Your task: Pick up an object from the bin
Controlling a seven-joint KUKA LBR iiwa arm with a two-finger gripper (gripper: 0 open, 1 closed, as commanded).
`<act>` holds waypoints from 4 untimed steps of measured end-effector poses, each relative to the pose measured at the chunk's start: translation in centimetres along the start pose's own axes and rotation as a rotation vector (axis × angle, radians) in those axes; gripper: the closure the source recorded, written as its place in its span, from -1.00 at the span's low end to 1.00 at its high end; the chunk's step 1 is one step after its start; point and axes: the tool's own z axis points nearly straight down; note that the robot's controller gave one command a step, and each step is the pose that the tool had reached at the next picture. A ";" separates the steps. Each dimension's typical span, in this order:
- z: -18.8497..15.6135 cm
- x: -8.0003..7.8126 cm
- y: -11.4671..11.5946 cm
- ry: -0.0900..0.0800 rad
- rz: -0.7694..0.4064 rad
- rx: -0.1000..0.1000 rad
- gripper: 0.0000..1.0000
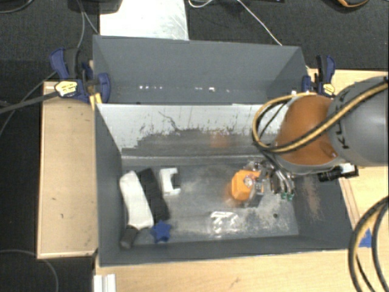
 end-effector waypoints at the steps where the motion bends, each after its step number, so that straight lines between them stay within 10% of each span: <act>1: 0.0 0.0 0.0 0.000 0.000 0.000 1.00; 2: -4.8 -0.2 0.5 0.004 -0.015 0.000 -1.00; 3: -6.6 -0.5 0.7 -0.003 -0.021 0.000 -1.00; 4: 0.0 -0.6 1.8 0.003 -0.451 -0.002 1.00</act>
Offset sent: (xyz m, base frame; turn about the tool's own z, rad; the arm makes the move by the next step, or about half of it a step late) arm 0.0027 0.0061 0.0656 -0.0264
